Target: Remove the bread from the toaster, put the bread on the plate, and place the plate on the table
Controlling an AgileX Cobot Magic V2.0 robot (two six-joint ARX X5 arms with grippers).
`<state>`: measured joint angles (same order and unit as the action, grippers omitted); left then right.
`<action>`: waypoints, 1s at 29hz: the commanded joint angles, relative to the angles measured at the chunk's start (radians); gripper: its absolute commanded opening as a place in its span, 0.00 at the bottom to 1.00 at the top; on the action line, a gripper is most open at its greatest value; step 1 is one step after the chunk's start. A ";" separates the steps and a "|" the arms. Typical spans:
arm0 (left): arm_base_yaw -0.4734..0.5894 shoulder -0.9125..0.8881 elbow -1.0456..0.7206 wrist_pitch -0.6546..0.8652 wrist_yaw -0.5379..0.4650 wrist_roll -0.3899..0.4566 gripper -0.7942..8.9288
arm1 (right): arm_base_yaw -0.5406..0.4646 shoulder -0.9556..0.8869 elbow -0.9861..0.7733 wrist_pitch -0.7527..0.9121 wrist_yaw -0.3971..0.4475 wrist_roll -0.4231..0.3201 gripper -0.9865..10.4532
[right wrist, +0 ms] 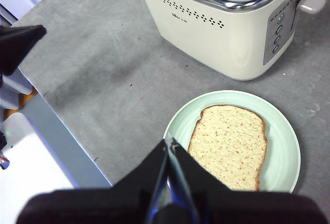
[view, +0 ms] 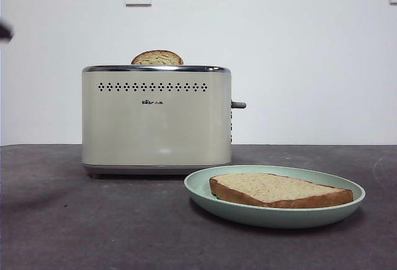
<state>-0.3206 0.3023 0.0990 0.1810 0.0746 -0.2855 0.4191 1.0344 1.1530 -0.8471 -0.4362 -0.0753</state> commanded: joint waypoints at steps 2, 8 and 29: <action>0.089 -0.069 -0.059 -0.014 0.006 -0.088 0.08 | 0.001 -0.002 -0.005 0.002 -0.003 0.007 0.09; 0.172 -0.189 -0.077 -0.164 0.005 -0.080 0.08 | 0.001 -0.002 -0.005 0.002 -0.003 0.007 0.09; 0.251 -0.300 -0.096 -0.370 -0.021 0.062 0.08 | 0.001 -0.002 -0.005 0.002 -0.003 0.007 0.09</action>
<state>-0.0731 0.0048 0.0162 -0.1833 0.0574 -0.2462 0.4191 1.0340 1.1530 -0.8471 -0.4366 -0.0750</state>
